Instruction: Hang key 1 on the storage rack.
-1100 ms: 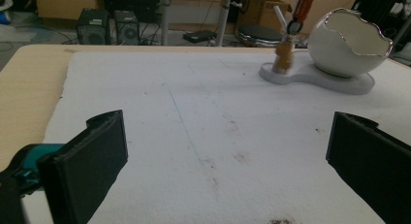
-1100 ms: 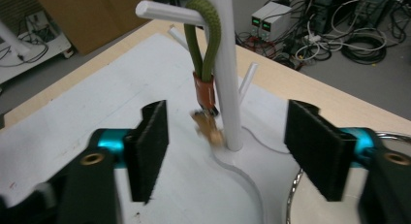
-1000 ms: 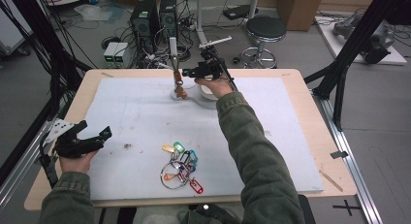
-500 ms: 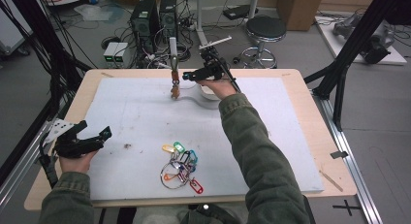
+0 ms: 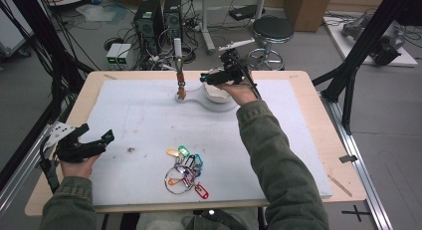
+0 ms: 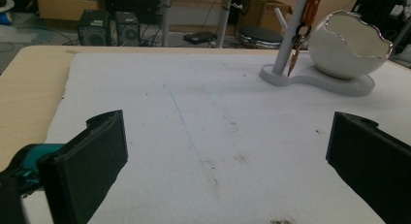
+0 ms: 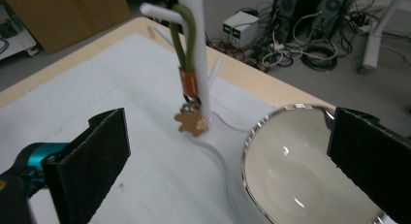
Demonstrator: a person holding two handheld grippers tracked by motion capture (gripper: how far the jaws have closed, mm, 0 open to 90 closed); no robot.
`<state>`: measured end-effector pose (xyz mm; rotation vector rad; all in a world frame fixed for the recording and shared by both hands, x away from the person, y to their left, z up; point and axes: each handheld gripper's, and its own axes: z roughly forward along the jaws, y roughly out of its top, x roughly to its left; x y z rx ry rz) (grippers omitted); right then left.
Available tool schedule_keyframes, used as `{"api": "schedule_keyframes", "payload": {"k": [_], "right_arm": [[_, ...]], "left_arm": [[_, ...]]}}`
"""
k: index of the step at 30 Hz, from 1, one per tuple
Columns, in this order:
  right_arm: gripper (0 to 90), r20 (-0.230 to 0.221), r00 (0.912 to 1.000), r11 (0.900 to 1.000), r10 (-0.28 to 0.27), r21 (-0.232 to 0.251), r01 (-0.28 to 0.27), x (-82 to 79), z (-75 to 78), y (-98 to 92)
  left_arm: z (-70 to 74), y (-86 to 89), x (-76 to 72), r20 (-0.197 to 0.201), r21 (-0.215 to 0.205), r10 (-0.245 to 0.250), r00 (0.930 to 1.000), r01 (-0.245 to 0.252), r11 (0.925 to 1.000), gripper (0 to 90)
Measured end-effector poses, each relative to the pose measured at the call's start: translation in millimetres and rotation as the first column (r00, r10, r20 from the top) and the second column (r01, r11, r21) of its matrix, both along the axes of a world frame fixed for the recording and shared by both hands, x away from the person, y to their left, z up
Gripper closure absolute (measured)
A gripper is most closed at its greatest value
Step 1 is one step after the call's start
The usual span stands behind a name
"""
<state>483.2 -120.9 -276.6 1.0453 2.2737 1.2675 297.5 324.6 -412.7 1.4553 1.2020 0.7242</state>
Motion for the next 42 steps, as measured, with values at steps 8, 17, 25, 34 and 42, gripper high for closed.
{"api": "schedule_keyframes", "payload": {"k": [8, 17, 25, 34, 42], "right_arm": [[0.5, 0.02, 0.998, 0.997, -0.059, 0.041, 0.058, -14.3, -6.3, -34.0], [0.6, 0.017, 0.9933, 0.992, -0.115, 0.055, 0.114, -31.5, -12.5, -59.6], [0.6, 0.024, 0.9889, 0.988, -0.146, 0.059, 0.145, -39.7, -13.1, -77.0], [0.6, 0.03, 0.9847, 0.984, -0.172, 0.048, 0.17, -45.4, -20.9, -88.2], [0.6, 0.033, 0.9811, 0.981, -0.191, 0.053, 0.189, -56.3, -30.1, -103.8]], "left_arm": [[0.2, -0.3, -0.2, 0.0, 0.001, 0.001, 1.0, -0.001, 1.0, 1.7], [0.6, 0.1, -0.9, -0.001, -0.002, 0.004, 1.0, -0.004, 1.0, 1.7], [0.5, -1.1, 2.4, 0.003, -0.013, 0.005, 1.0, -0.005, 0.9999, 1.7], [0.6, -3.1, 4.4, 0.0, -0.011, -0.002, 1.0, 0.002, 0.9999, 1.7], [0.9, -2.5, 3.5, -0.001, -0.007, 0.0, 1.0, 0.0, 1.0, 1.7]]}}
